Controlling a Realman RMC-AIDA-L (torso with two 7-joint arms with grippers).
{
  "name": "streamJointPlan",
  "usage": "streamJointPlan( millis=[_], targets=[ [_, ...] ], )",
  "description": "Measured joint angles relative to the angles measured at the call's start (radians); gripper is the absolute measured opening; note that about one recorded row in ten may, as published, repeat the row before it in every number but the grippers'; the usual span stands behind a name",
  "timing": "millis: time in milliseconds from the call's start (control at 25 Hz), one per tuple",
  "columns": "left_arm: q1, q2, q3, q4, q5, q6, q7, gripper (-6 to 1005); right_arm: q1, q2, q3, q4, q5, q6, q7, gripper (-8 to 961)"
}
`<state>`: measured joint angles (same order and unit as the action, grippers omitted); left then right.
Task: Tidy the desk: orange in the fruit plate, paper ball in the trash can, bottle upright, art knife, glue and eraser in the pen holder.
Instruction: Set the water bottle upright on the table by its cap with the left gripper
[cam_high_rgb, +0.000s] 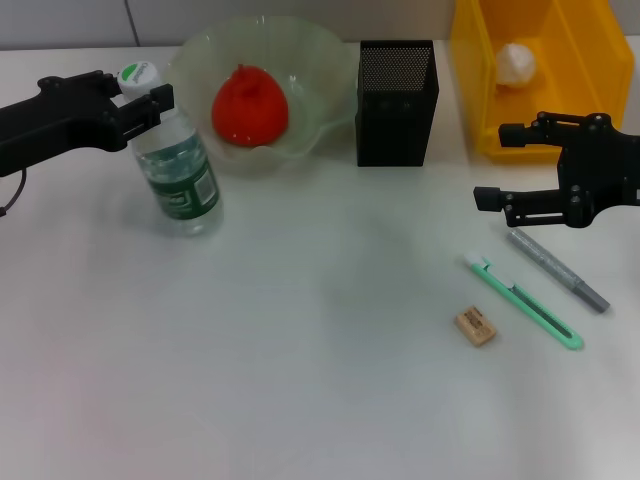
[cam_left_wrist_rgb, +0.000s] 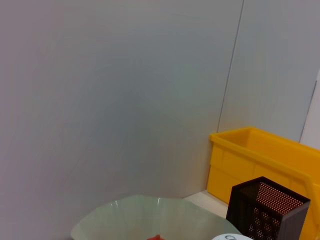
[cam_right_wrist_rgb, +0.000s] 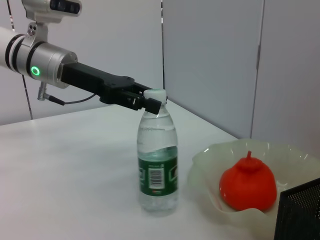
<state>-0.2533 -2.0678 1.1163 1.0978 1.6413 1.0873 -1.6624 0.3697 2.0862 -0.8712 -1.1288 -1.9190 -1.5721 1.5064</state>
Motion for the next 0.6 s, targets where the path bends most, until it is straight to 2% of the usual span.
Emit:
streamJointPlan(
  millis=[600],
  targets=[
    [-0.009,-0.002,0.005,-0.016,-0.003,0.001,0.049,445,0.000,0.000,0.000,0.001,0.000,0.013,0.000,843]
  ],
)
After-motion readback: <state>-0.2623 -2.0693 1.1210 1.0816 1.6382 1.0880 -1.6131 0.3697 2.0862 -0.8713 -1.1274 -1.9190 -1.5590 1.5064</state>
